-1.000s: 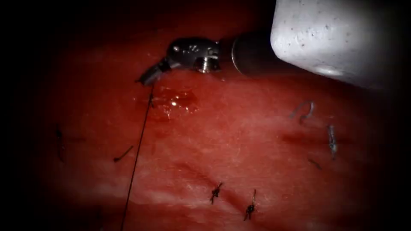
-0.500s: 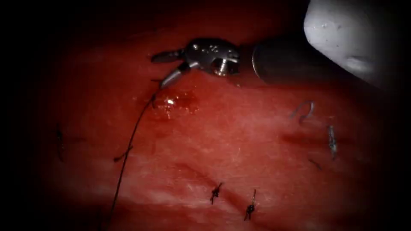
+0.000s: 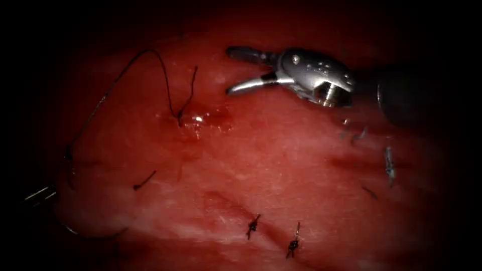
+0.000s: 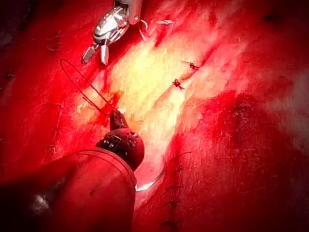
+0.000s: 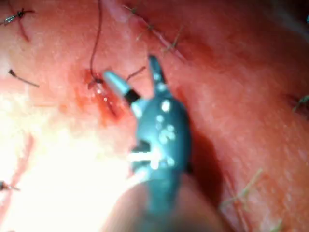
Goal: Wound Closure
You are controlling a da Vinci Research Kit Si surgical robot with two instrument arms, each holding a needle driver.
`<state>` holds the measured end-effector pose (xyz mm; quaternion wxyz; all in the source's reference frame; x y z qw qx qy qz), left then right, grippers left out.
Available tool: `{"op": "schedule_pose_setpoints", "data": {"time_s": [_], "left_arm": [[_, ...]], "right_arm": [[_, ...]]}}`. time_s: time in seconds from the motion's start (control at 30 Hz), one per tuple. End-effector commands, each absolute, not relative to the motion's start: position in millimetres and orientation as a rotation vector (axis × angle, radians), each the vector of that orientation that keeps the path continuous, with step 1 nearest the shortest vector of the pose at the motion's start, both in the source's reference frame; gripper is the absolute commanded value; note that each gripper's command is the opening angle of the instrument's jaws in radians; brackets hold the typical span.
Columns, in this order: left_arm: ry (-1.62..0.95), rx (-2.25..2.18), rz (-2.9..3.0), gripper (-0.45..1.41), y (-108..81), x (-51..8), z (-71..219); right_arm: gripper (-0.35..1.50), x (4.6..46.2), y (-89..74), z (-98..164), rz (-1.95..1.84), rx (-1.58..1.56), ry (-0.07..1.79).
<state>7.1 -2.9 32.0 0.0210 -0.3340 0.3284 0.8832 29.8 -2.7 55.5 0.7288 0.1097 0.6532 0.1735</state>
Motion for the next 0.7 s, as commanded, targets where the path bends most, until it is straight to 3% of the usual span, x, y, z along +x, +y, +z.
{"op": "schedule_pose_setpoints", "data": {"time_s": [0.03,0.07,0.1,0.33,0.7], "left_arm": [[1.022,-1.036,2.746,-0.45,-2.6,6.6,32.9],[1.022,-1.036,2.746,-0.45,-2.6,6.6,32.9],[1.043,-1.033,2.774,-0.45,-1.6,6.9,33.3],[1.071,-1.052,2.808,-0.45,0.3,7.5,35.2],[1.064,-1.059,2.808,-0.45,1.7,8.2,36.9]], "right_arm": [[0.19,31.7,-3.7,56.6,0.389,0.233,1.444],[0.19,31.7,-3.7,56.6,0.389,0.233,1.444],[-0.35,32.7,-3.9,57.1,0.390,0.215,1.442],[-0.35,37.2,-2.7,60.9,0.402,0.159,1.439],[-0.35,40.7,-2.7,63.5,0.329,0.182,1.503]]}}
